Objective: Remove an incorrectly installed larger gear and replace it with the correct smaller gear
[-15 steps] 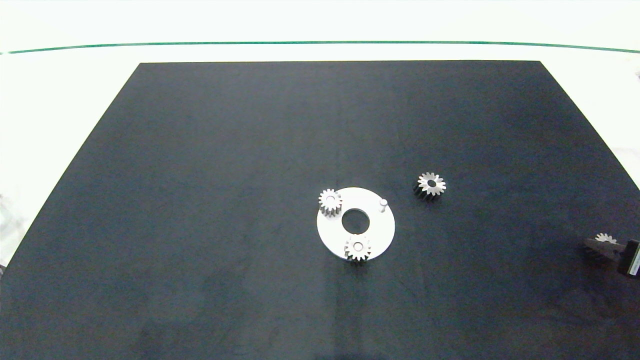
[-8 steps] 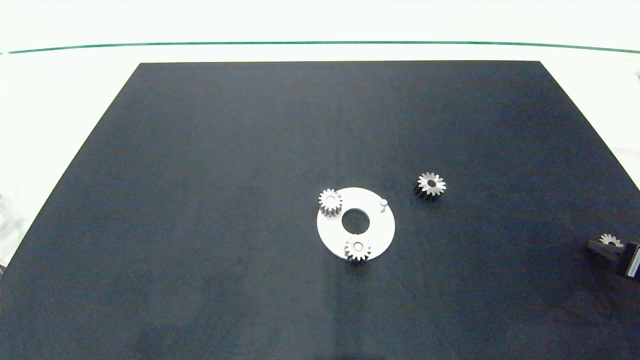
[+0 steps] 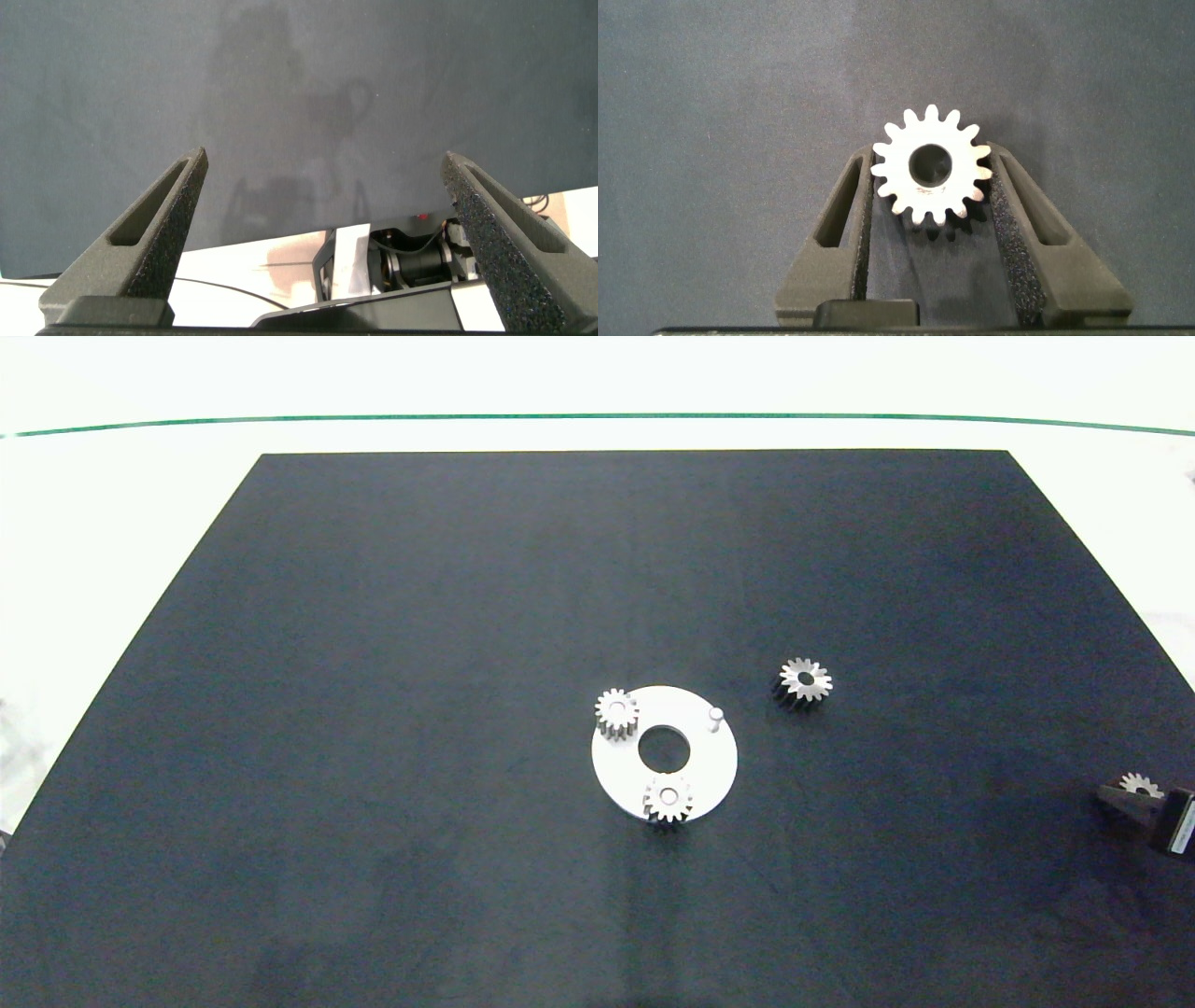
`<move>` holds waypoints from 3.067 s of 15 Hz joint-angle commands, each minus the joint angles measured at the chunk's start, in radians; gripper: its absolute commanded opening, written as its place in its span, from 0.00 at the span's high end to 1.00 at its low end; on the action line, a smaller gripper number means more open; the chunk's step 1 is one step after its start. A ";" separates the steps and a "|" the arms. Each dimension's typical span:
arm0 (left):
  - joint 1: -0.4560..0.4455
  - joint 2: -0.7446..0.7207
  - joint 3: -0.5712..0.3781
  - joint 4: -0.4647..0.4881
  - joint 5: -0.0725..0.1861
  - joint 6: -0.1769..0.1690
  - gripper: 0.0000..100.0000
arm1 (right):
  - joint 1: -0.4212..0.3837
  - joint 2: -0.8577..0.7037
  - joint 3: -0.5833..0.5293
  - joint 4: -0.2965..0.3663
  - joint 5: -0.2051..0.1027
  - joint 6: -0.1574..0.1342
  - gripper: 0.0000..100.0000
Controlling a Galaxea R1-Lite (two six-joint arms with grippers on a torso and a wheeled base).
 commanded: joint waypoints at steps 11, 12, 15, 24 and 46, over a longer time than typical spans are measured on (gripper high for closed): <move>0.000 -0.012 0.002 0.005 0.001 0.000 0.00 | 0.130 -0.188 -0.006 0.030 0.021 -0.018 0.78; 0.000 -0.013 0.002 0.005 0.001 0.000 0.00 | 0.136 -0.205 -0.006 0.056 0.021 -0.029 0.78; 0.000 -0.018 0.002 0.005 0.001 0.000 0.00 | 0.136 -0.227 -0.012 0.100 0.021 -0.050 0.78; 0.000 -0.018 0.002 0.005 0.001 0.002 0.00 | 0.122 -0.207 -0.009 0.103 0.020 -0.050 0.00; 0.000 -0.025 0.020 0.003 0.001 0.002 0.00 | 0.056 -0.026 -0.019 0.034 0.015 -0.058 0.04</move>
